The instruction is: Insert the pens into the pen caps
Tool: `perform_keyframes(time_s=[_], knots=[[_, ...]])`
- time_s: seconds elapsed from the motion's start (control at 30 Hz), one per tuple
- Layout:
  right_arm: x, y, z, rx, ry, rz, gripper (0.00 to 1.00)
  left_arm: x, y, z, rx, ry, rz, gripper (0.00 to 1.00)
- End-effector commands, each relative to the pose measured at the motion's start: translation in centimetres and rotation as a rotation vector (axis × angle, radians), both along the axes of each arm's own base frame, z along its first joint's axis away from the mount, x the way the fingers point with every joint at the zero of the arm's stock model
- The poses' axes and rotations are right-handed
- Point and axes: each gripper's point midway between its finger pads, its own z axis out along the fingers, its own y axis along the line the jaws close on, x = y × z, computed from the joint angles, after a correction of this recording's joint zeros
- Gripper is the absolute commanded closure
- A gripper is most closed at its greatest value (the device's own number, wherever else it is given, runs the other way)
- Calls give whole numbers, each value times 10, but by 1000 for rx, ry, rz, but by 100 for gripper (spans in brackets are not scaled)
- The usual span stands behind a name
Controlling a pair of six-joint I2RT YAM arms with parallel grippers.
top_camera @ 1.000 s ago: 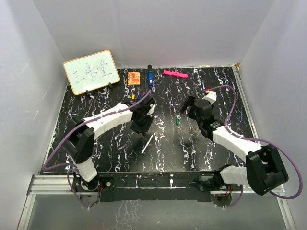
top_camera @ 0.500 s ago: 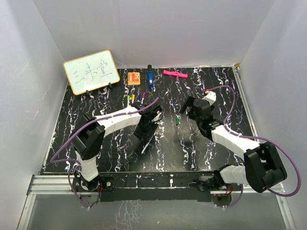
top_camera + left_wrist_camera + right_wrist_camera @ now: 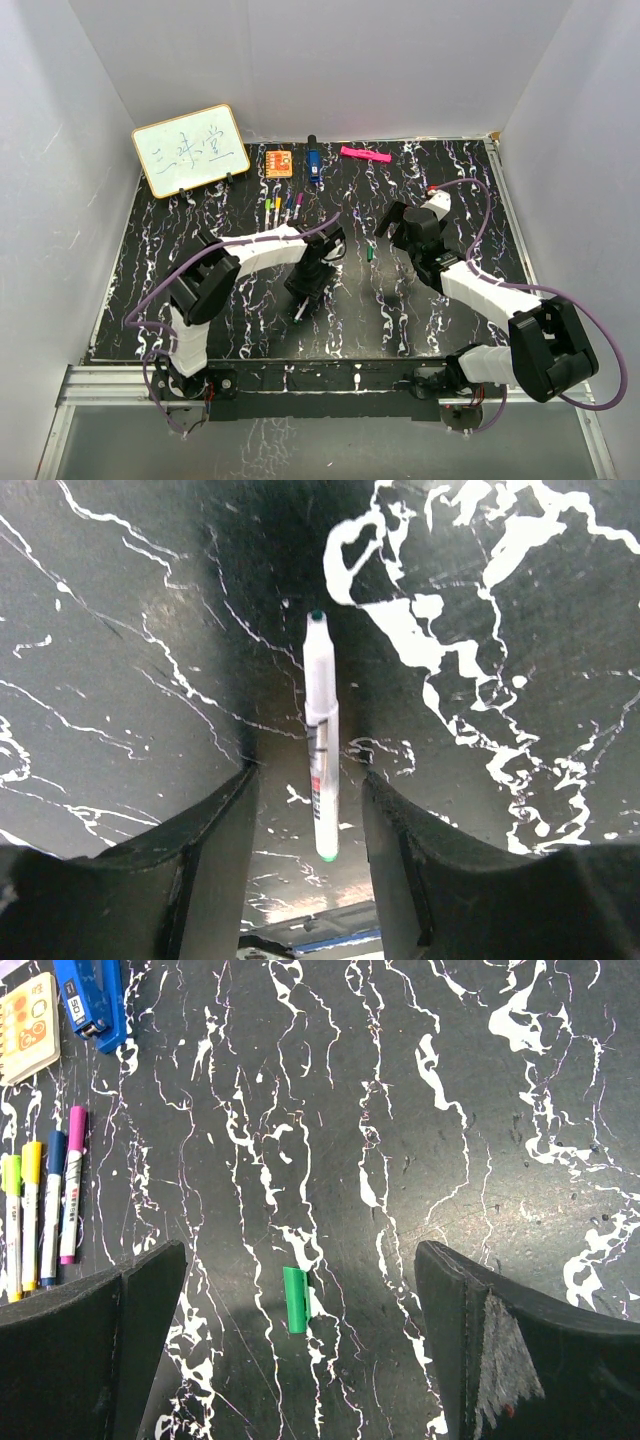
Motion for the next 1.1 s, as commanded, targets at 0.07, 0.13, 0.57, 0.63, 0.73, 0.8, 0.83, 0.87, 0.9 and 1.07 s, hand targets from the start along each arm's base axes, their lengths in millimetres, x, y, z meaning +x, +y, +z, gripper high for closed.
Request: perform_keyframes(time_s=[0.07, 0.13, 0.57, 0.63, 0.73, 0.8, 0.83, 0.87, 0.9, 1.07], knots=[[17, 0, 32, 35, -96, -34, 2, 0, -6, -3, 5, 27, -12, 55], [17, 0, 33, 36, -97, -36, 2, 0, -4, -9, 21, 33, -17, 55], [16, -2, 31, 41, -94, -40, 2, 4, 17, -51, 156, 48, -49, 74], [15, -3, 30, 39, -92, -41, 2, 2, 18, -53, 153, 62, -49, 80], [15, -3, 29, 39, -91, -41, 2, -4, 20, -56, 148, 88, -56, 83], [16, -3, 29, 42, -90, -43, 2, -9, 24, -59, 153, 103, -59, 85], [16, -3, 29, 44, -90, -42, 2, -11, 25, -60, 155, 111, -62, 87], [16, -3, 28, 44, -88, -43, 2, -13, 26, -61, 156, 120, -65, 90], [16, -3, 28, 45, -88, -43, 2, -15, 27, -63, 156, 129, -70, 95], [16, -1, 25, 52, -80, -41, 2, -22, 31, -72, 158, 166, -92, 100]])
